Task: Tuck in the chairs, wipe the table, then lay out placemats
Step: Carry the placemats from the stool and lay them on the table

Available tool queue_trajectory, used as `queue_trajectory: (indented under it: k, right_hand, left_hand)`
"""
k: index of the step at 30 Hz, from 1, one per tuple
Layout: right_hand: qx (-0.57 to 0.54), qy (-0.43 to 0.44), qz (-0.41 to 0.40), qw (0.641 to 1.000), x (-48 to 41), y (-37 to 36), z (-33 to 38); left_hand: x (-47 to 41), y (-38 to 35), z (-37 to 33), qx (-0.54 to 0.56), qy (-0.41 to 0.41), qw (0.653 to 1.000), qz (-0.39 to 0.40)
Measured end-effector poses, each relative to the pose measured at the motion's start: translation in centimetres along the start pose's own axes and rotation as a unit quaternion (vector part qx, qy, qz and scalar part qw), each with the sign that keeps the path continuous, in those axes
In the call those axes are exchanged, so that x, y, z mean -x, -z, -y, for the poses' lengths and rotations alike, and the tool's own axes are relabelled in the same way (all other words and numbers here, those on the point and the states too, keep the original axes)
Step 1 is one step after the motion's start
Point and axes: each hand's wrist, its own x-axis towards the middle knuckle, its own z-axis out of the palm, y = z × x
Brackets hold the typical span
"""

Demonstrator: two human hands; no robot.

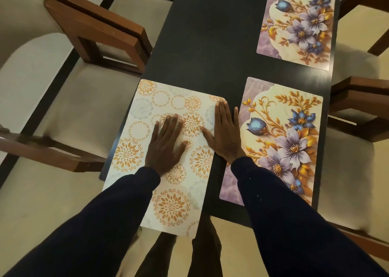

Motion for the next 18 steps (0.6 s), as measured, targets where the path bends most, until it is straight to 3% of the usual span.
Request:
queue_trajectory:
  k: [13,18]
  right_hand:
    - [0.015,0.002,0.044,0.999,0.4,0.8,1.1]
    - [0.034,0.013,0.051,0.998,0.3,1.6,1.1]
  left_hand:
    - [-1.8,-0.2,-0.1,0.011,-0.02,1.0,-0.013]
    - [-4.3,-0.7,0.1,0.001,-0.034,0.999,0.024]
